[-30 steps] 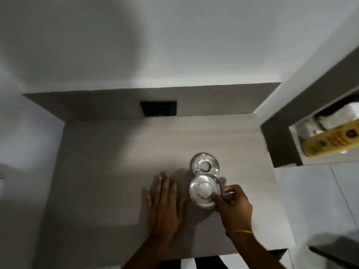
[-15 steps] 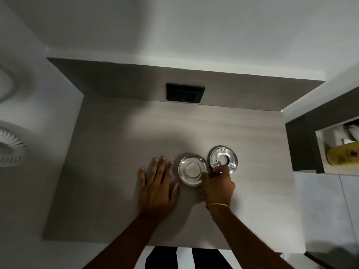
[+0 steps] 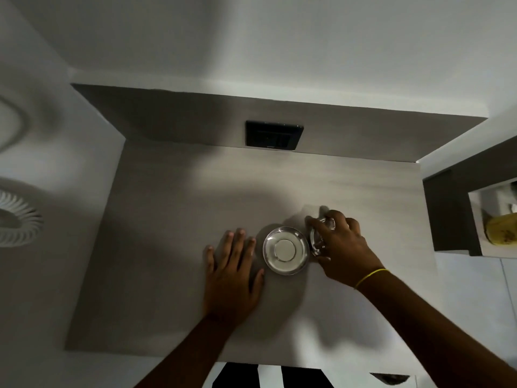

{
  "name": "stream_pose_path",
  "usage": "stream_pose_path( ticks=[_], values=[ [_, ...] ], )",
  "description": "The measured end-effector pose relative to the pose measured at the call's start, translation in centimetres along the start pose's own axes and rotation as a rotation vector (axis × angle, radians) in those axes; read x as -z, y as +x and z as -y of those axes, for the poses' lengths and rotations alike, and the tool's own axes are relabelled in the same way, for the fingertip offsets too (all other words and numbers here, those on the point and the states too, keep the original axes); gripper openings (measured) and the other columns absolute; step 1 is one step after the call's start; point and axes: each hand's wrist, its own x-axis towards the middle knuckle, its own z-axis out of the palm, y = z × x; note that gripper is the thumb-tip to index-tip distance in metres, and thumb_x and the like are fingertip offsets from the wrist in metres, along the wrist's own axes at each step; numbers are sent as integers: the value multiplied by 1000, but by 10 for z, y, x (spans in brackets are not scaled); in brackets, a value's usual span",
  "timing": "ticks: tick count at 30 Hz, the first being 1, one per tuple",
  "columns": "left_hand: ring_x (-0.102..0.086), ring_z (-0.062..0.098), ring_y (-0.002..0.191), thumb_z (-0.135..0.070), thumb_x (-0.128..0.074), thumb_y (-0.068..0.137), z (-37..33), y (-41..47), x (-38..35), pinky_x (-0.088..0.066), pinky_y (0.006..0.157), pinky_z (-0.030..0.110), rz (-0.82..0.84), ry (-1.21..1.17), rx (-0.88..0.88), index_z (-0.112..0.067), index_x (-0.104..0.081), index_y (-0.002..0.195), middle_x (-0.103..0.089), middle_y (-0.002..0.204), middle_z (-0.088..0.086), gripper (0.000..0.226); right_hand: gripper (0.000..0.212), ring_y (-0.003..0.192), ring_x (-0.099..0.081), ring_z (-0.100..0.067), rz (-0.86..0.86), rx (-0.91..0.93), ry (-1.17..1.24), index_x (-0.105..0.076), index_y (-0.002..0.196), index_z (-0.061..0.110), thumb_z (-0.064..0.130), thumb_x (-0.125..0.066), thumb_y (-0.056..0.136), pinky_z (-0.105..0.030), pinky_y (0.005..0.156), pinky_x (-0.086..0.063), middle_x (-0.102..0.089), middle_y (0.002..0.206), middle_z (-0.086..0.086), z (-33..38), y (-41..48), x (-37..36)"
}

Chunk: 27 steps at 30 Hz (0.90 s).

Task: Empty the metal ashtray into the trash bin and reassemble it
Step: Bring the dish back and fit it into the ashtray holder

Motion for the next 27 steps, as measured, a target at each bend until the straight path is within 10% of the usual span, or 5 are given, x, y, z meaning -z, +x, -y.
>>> stream_pose_path(
  ticks=[13, 27],
  values=[
    [-18, 31, 168, -53, -49, 104, 0, -1, -1, -19, 128, 69, -24, -23, -7, -19, -42, 165, -29, 179, 9, 70, 93, 116, -56, -33, -137, 87, 287, -48, 146, 37, 70, -70, 62, -38, 98, -50, -50, 137, -5, 21, -18, 2],
    [-21, 33, 167, -53, -50, 104, -3, -1, 1, -23, 126, 71, 6, -42, 7, -17, -43, 164, -34, 176, 11, 70, 90, 138, -37, -37, -17, 194, 9, -40, 157, 37, 55, -67, 73, -55, 99, -55, -30, 159, -5, 75, -5, -27]
  ],
)
